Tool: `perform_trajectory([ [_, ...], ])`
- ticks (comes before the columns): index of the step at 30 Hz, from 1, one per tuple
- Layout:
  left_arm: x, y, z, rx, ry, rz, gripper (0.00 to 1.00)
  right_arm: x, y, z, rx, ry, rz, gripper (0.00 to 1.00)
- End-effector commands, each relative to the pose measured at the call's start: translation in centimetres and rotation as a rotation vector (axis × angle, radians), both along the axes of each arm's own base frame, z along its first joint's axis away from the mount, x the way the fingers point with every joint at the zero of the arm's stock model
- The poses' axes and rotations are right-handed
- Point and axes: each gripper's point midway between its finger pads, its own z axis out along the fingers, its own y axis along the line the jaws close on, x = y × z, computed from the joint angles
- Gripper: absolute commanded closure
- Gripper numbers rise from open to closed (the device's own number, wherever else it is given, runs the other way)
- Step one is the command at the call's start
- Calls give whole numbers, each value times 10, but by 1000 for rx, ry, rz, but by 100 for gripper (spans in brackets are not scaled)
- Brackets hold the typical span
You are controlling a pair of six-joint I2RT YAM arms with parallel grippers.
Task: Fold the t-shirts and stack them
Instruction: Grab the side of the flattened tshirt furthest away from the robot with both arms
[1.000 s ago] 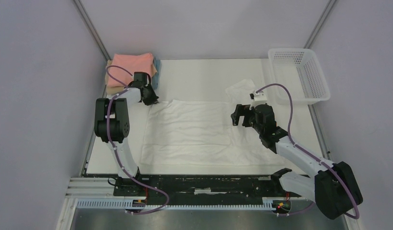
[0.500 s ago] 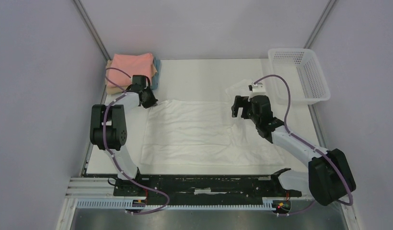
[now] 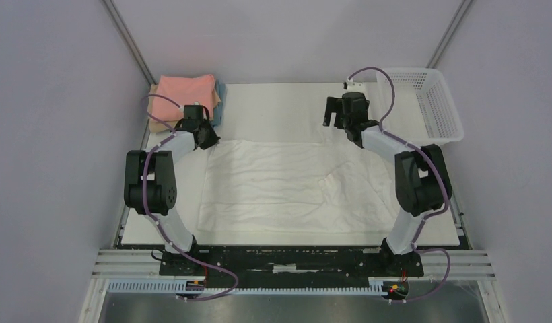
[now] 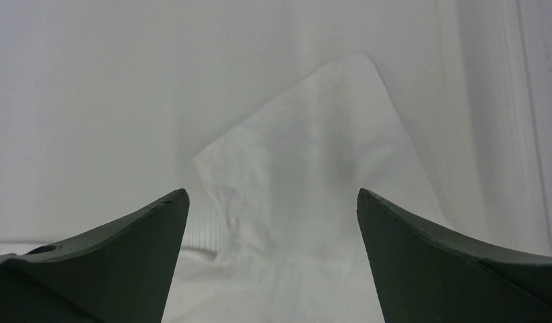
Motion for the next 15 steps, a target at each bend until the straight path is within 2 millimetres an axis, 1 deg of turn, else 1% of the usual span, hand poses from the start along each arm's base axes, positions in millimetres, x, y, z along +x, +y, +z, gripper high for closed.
perform_trajectory([
  [1, 10, -2, 15, -22, -53, 29, 98, 43, -6, -3, -16, -2, 0, 2],
  [2, 10, -4, 15, -37, -56, 34, 98, 52, -6, -3, -18, -5, 0, 2],
  [3, 11, -4, 17, -46, -69, 38, 98, 59, -7, -10, -26, 6, -2, 2],
  [5, 12, -4, 19, -51, -81, 55, 98, 76, -8, -18, -52, 3, -2, 2],
  [8, 12, -1, 19, -44, -73, 71, 98, 100, -18, -31, -114, -2, -36, 2],
  [9, 11, -2, 18, -46, -70, 72, 98, 108, -22, -33, -133, -11, -49, 3],
  [10, 11, -2, 17, -47, -66, 73, 98, 114, -26, -39, -151, -7, -60, 3],
  [11, 11, 2, 16, -32, -66, 92, 98, 120, -28, -46, -162, -1, -59, 4],
  [12, 11, 4, 15, -25, -64, 102, 98, 126, -27, -49, -165, 4, -58, 5],
  [13, 11, 5, 15, -23, -64, 105, 98, 126, -28, -59, -173, 28, -52, 6],
  [15, 11, 6, 14, -20, -61, 113, 98, 121, -27, -74, -181, 83, -44, 10],
])
